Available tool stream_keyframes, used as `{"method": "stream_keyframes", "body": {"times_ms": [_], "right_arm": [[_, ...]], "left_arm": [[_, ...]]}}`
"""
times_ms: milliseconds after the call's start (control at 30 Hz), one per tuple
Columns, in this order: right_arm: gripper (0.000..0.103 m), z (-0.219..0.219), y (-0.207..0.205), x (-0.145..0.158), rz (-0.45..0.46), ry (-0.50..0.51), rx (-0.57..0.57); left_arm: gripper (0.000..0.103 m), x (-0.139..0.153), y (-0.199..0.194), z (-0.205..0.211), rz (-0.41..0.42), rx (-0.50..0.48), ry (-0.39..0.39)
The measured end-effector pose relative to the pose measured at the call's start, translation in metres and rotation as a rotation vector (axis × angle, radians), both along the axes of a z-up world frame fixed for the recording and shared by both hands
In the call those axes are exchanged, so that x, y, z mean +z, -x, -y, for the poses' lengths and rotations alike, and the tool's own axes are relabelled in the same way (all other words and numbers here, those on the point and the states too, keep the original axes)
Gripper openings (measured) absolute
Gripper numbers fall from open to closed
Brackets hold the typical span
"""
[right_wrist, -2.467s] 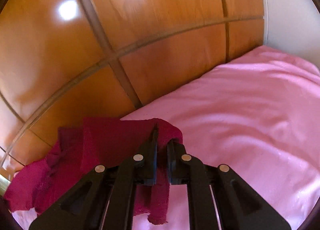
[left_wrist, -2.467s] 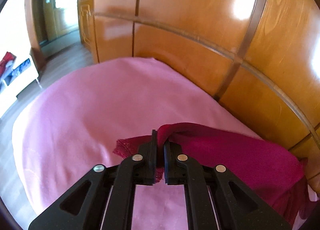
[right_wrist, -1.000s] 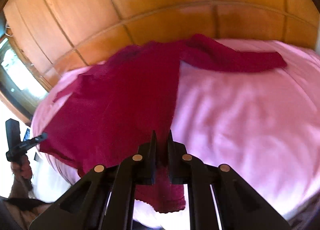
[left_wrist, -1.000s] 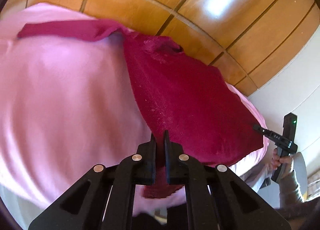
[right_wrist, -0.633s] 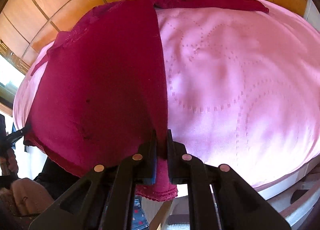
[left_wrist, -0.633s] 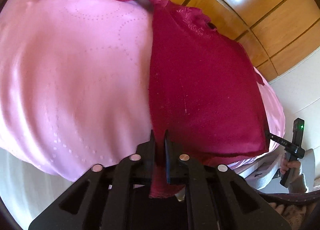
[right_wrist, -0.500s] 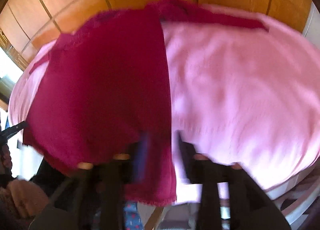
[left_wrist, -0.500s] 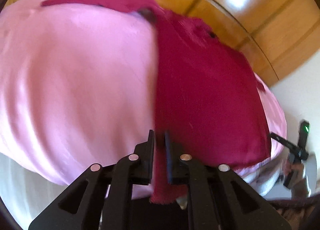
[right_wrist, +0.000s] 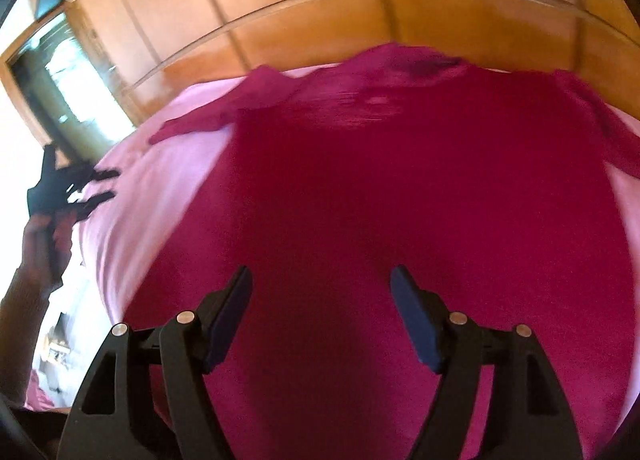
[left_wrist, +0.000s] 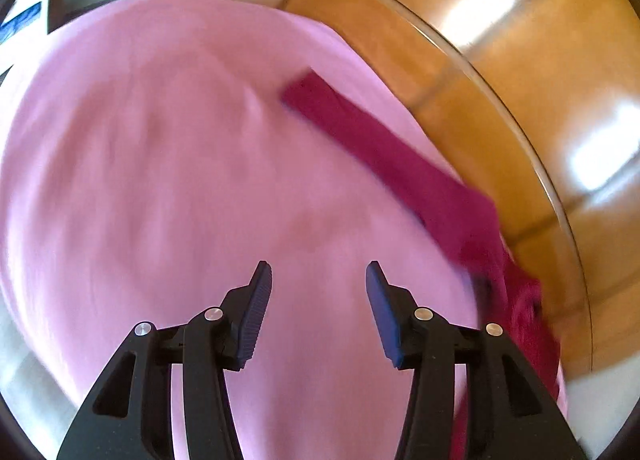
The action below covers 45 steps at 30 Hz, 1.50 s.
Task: Fold small clothes
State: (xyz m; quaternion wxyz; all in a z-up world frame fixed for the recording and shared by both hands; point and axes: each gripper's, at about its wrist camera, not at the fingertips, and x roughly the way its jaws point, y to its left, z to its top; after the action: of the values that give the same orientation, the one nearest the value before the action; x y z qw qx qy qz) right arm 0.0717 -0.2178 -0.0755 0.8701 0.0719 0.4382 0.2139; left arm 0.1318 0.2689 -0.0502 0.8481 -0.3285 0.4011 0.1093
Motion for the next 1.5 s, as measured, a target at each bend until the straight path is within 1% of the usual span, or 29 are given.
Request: {"method": "stream_keyframes", "body": {"times_ms": [33, 133, 233, 300, 367, 433, 500, 533, 567, 600, 633, 667, 767, 900, 967, 1033, 1067, 1100, 1133, 1167, 1200, 1233, 1267, 1300, 1333, 1367, 1400, 1433, 1500], "right_arm": [[0.074, -0.011, -0.004, -0.003, 0.004, 0.012, 0.018], [0.085, -0.034, -0.009, -0.013, 0.028, 0.07, 0.05], [0.091, -0.039, -0.011, -0.019, 0.053, 0.113, 0.074], [0.094, -0.04, -0.012, -0.023, 0.064, 0.122, 0.084], [0.098, -0.042, -0.014, -0.025, 0.063, 0.121, 0.09], [0.1, -0.044, -0.018, -0.027, 0.061, 0.123, 0.097], [0.101, -0.046, -0.019, -0.027, 0.061, 0.134, 0.098], [0.101, -0.047, -0.02, -0.028, 0.061, 0.138, 0.098], [0.101, -0.047, -0.02, -0.028, 0.061, 0.141, 0.097], [0.101, -0.047, -0.02, -0.028, 0.061, 0.142, 0.097], [0.101, -0.047, -0.02, -0.028, 0.06, 0.143, 0.097], [0.101, -0.047, -0.02, -0.028, 0.06, 0.143, 0.097], [0.101, -0.046, -0.02, -0.027, 0.061, 0.143, 0.097], [0.101, -0.045, -0.019, -0.027, 0.064, 0.14, 0.095], [0.101, -0.046, -0.02, -0.027, 0.066, 0.143, 0.093], [0.101, -0.046, -0.021, -0.027, 0.067, 0.146, 0.092], [0.101, -0.046, -0.021, -0.027, 0.067, 0.145, 0.091], [0.101, -0.046, -0.022, -0.027, 0.067, 0.143, 0.091], [0.101, -0.045, -0.022, -0.026, 0.067, 0.138, 0.09], [0.101, -0.044, -0.021, -0.026, 0.068, 0.132, 0.088], [0.101, -0.042, -0.019, -0.026, 0.068, 0.126, 0.086], [0.101, -0.041, -0.018, -0.024, 0.067, 0.117, 0.081], [0.101, -0.038, -0.018, -0.021, 0.065, 0.104, 0.074], [0.1, -0.032, -0.017, -0.017, 0.059, 0.082, 0.064], [0.1, -0.025, -0.017, -0.014, 0.058, 0.073, 0.05], [0.1, -0.016, -0.014, -0.009, 0.066, 0.078, 0.017], [0.1, -0.009, -0.013, -0.006, 0.071, 0.082, -0.005], [0.1, 0.009, -0.011, -0.001, 0.079, 0.086, -0.053], [0.1, 0.04, -0.004, 0.007, 0.089, 0.105, -0.141]], "left_arm": [[0.048, 0.0, -0.012, -0.009, -0.005, 0.023, -0.008], [0.048, -0.005, -0.042, -0.028, -0.019, 0.062, -0.02], [0.048, -0.01, -0.082, -0.045, -0.05, 0.092, -0.045], [0.048, -0.015, -0.099, -0.05, -0.063, 0.097, -0.052], [0.06, -0.02, -0.119, -0.054, -0.08, 0.108, -0.073], [0.062, -0.022, -0.133, -0.058, -0.083, 0.121, -0.11], [0.062, -0.024, -0.15, -0.061, -0.094, 0.116, -0.139], [0.046, -0.024, -0.155, -0.06, -0.094, 0.112, -0.149], [0.016, -0.025, -0.161, -0.058, -0.106, 0.093, -0.159], [0.012, -0.025, -0.161, -0.058, -0.111, 0.087, -0.163], [0.009, -0.024, -0.158, -0.058, -0.101, 0.098, -0.171], [0.008, -0.019, -0.153, -0.057, -0.08, 0.114, -0.207], [0.007, -0.009, -0.132, -0.059, -0.061, 0.15, -0.283], [0.006, -0.006, -0.097, -0.081, -0.08, 0.236, -0.325], [0.006, -0.012, -0.085, -0.089, -0.11, 0.242, -0.315], [0.006, -0.02, -0.082, -0.084, -0.153, 0.212, -0.336], [0.007, -0.019, -0.082, -0.076, -0.169, 0.187, -0.364], [0.008, -0.015, -0.081, -0.068, -0.169, 0.181, -0.374], [0.019, -0.011, -0.077, -0.062, -0.156, 0.17, -0.353], [0.034, -0.004, -0.072, -0.051, -0.118, 0.134, -0.288], [0.037, 0.003, -0.063, -0.038, -0.065, 0.097, -0.245], [0.037, 0.006, -0.057, -0.027, -0.034, 0.059, -0.232], [0.037, 0.011, -0.049, -0.003, 0.004, -0.011, -0.235], [0.037, 0.013, -0.043, 0.017, 0.022, -0.079, -0.227], [0.037, 0.014, -0.031, 0.035, 0.048, -0.154, -0.198], [0.037, 0.014, -0.016, 0.06, 0.072, -0.259, -0.15], [0.037, 0.012, -0.002, 0.083, 0.086, -0.352, -0.118], [0.037, 0.01, 0.008, 0.098, 0.095, -0.409, -0.096], [0.037, 0.001, 0.036, 0.137, 0.091, -0.556, -0.034]]}}
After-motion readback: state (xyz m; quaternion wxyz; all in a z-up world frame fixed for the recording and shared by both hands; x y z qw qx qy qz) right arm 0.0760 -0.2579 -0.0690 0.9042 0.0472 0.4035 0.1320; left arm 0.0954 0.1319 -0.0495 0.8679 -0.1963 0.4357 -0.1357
